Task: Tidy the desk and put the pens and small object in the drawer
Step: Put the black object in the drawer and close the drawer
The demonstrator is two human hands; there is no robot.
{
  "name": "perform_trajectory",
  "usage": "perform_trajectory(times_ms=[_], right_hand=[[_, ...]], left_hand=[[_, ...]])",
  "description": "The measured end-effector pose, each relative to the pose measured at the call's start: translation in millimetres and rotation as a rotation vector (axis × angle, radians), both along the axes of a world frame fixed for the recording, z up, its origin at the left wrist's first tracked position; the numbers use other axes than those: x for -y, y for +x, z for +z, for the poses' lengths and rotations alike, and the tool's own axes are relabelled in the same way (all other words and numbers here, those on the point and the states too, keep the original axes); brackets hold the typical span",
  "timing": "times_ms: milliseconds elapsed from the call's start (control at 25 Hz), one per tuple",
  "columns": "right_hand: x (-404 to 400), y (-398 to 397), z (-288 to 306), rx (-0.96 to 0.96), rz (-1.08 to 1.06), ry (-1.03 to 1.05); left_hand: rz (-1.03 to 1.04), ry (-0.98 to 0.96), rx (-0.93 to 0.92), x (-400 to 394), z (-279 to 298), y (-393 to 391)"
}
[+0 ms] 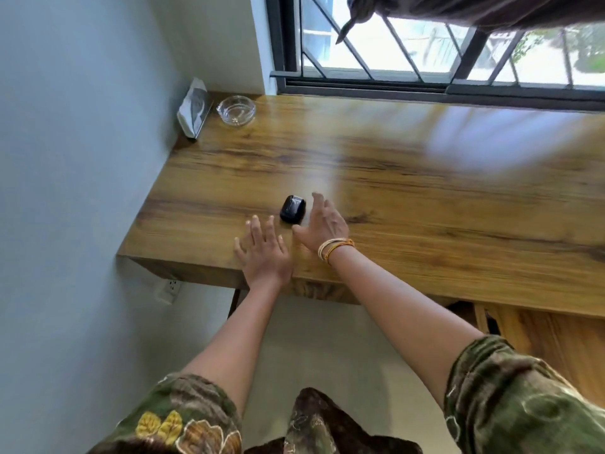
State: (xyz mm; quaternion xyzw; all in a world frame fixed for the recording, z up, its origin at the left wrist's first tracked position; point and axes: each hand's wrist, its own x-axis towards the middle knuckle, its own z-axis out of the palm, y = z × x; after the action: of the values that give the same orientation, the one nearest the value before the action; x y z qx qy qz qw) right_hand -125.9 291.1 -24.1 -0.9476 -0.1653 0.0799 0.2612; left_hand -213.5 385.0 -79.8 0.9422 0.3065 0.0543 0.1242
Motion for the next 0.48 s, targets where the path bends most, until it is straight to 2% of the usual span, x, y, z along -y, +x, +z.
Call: perform_trajectory(times_ms=[200,320,480], right_hand=[[-19.2,31.0,3.0,-0.051,0.122,-0.186],[-10.9,33.1,-1.8,-0.035,0.11,-0.112],[4.0,11.0,-7.2,0.095,-0.086,0.044]], left_hand=[[-0.001,0.05,0.022,-1.5,-1.7,1.4],[-0.007,0.053,0.027,-2.7,-3.3,1.5],[0.001,0.031,0.041,-1.9,-5.3,2.8]])
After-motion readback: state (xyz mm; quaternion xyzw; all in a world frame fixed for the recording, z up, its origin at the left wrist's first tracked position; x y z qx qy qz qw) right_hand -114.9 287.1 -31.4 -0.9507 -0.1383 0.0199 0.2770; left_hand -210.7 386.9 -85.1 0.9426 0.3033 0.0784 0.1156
